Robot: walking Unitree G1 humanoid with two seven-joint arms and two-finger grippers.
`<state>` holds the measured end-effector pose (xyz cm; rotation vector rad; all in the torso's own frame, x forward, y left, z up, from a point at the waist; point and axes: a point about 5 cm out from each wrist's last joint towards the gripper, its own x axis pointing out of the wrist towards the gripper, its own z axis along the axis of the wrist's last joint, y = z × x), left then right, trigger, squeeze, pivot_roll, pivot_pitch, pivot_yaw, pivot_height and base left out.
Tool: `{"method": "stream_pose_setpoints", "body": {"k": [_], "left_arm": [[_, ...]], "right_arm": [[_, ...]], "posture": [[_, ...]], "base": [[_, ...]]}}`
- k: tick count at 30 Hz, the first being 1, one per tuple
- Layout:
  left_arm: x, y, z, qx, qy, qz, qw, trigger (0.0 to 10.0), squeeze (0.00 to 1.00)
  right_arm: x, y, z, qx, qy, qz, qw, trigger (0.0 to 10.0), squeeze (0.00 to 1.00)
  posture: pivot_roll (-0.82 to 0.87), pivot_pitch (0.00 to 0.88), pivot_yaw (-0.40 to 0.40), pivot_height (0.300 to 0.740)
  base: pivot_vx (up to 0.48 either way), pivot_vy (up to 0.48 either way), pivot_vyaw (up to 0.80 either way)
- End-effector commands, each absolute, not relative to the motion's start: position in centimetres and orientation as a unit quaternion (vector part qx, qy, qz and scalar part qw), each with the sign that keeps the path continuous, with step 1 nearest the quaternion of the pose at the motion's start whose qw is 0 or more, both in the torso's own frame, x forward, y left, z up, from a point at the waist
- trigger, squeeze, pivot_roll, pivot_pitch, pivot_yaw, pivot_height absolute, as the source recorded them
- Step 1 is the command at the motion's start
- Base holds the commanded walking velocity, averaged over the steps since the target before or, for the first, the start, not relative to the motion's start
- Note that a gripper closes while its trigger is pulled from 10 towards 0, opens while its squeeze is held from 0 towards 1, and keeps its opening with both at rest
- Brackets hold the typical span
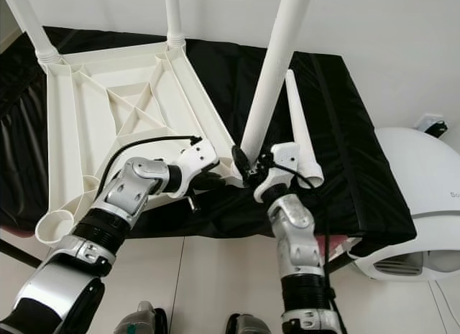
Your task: Building children table
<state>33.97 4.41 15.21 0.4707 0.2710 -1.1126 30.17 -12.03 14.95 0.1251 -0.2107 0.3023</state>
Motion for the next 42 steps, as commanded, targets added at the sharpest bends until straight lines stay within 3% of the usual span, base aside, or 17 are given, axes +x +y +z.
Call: {"method": "stream_pose_setpoints", "body": {"k": [1,12,13,15,16,17,18,29,33,42], "left_arm": [[34.5,4.8,14.9,0.205,0.117,-0.46,0.856,10.0,0.0],[34.5,4.8,15.0,0.206,0.117,-0.462,0.854,10.0,0.0],[34.5,4.8,15.0,0.206,0.117,-0.463,0.854,10.0,0.0],[34.5,4.8,15.0,0.206,0.117,-0.463,0.854,10.0,0.0],[34.5,4.8,15.0,0.207,0.117,-0.463,0.854,10.0,0.0],[34.5,4.8,15.0,0.207,0.117,-0.463,0.854,10.0,0.0],[34.6,4.9,15.0,0.207,0.117,-0.463,0.854,10.0,0.0],[34.6,4.9,15.1,0.207,0.117,-0.462,0.854,10.0,0.0],[34.6,4.8,15.1,0.207,0.116,-0.462,0.854,10.0,0.0],[34.7,4.9,15.2,0.207,0.116,-0.461,0.855,10.0,0.0]], "right_arm": [[29.3,-8.6,14.2,0.075,-0.084,0.182,0.977,0.0,0.0],[28.9,-8.6,14.1,0.074,-0.075,0.138,0.985,0.0,0.0],[29.0,-8.8,14.1,0.074,-0.074,0.134,0.985,4.7,0.0],[29.0,-8.8,14.1,0.074,-0.074,0.134,0.985,4.7,0.0],[29.1,-8.9,14.1,0.075,-0.073,0.133,0.986,10.0,0.0],[29.1,-8.9,14.1,0.075,-0.073,0.133,0.986,10.0,0.0],[29.1,-9.0,14.1,0.075,-0.071,0.132,0.986,10.0,1.0],[30.0,-10.8,14.3,0.092,-0.067,0.142,0.983,10.0,1.0],[31.9,-14.0,15.3,0.075,-0.076,0.192,0.976,10.0,1.0],[33.1,-16.0,16.0,0.032,-0.075,0.248,0.965,10.0,1.0]], "posture": [[0.0,0.078,-0.058,0.74],[0.0,0.08,-0.051,0.74],[0.0,0.08,-0.051,0.74],[0.0,0.08,-0.051,0.74],[0.0,0.08,-0.05,0.74],[0.0,0.08,-0.05,0.74],[0.0,0.079,-0.05,0.74],[0.0,0.079,-0.05,0.74],[0.0,0.078,-0.049,0.74],[0.0,0.076,-0.05,0.74]], "base": [[0.0,0.0,0.0],[0.0,0.0,0.0],[0.0,0.0,0.0],[0.0,0.0,0.0],[0.0,0.0,0.0],[0.0,0.0,0.0],[0.0,0.0,0.0],[0.0,0.0,0.0],[0.0,0.0,0.0],[0.0,0.0,0.0]]}}
